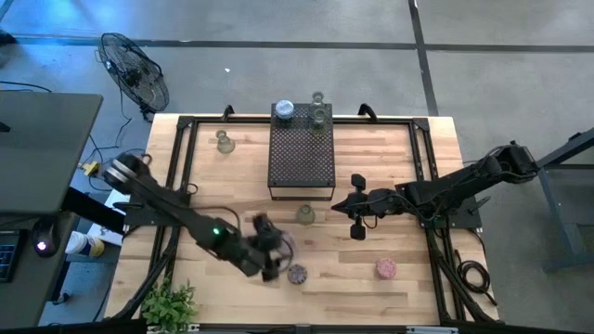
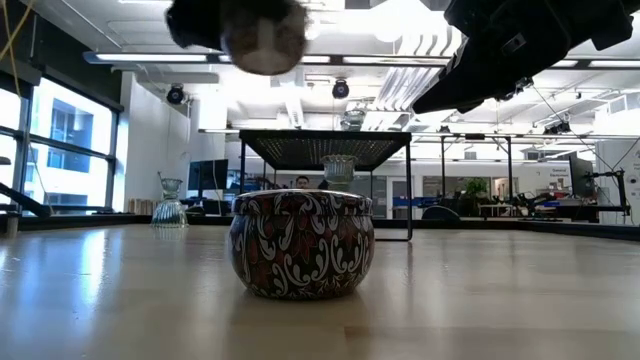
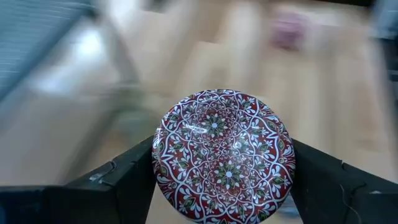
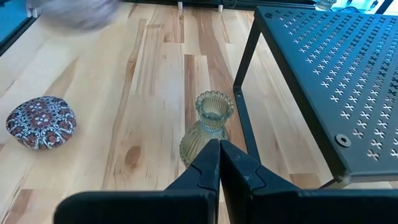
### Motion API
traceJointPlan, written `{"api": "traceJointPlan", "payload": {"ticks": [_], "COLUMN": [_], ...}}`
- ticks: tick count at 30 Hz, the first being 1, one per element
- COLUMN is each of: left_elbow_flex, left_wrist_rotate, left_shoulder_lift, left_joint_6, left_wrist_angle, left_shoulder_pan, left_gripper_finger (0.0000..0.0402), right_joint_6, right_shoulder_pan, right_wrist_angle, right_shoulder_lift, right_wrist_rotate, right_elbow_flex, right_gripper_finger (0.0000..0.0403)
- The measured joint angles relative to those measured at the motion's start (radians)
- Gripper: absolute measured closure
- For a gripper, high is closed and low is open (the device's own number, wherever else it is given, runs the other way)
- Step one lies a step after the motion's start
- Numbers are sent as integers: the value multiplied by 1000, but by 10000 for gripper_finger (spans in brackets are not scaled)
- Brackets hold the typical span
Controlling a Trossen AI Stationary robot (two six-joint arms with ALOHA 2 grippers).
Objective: Pick & Place candle stick holders
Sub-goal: Put the red scented candle on the shelf aligned with the other blue scented candle
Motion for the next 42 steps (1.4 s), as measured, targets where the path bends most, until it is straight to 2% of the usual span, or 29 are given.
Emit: {"api": "traceJointPlan", "payload": {"ticks": [4, 8, 16, 22, 28, 33, 42], "left_elbow_flex": [0, 0, 1, 0, 0, -1, 0], "left_wrist_rotate": [-67, -67, 141, 265, 329, 312, 268], "left_shoulder_lift": [-95, -151, -142, -108, -47, 2, 21], "left_joint_6": [-31, 21, 205, 243, 263, 283, 293], "left_wrist_angle": [-156, -195, -35, 27, 90, 120, 162], "left_shoulder_pan": [86, 254, 663, 856, 928, 939, 951], "left_gripper_finger": [111, 111, 111, 111, 111, 111, 111], "right_joint_6": [1, 4, 12, -5, -16, -16, -15], "right_shoulder_pan": [0, 0, 0, 0, 0, 0, 0], "right_wrist_angle": [0, 1, 1, 1, 2, 2, 2], "right_shoulder_lift": [0, 0, 0, 0, 0, 0, 0], "right_wrist_rotate": [0, -5, -24, -23, -23, -23, -23], "right_elbow_flex": [0, 0, 0, 0, 0, 0, 0], "right_gripper_finger": [401, 402, 401, 402, 402, 402, 402]}}
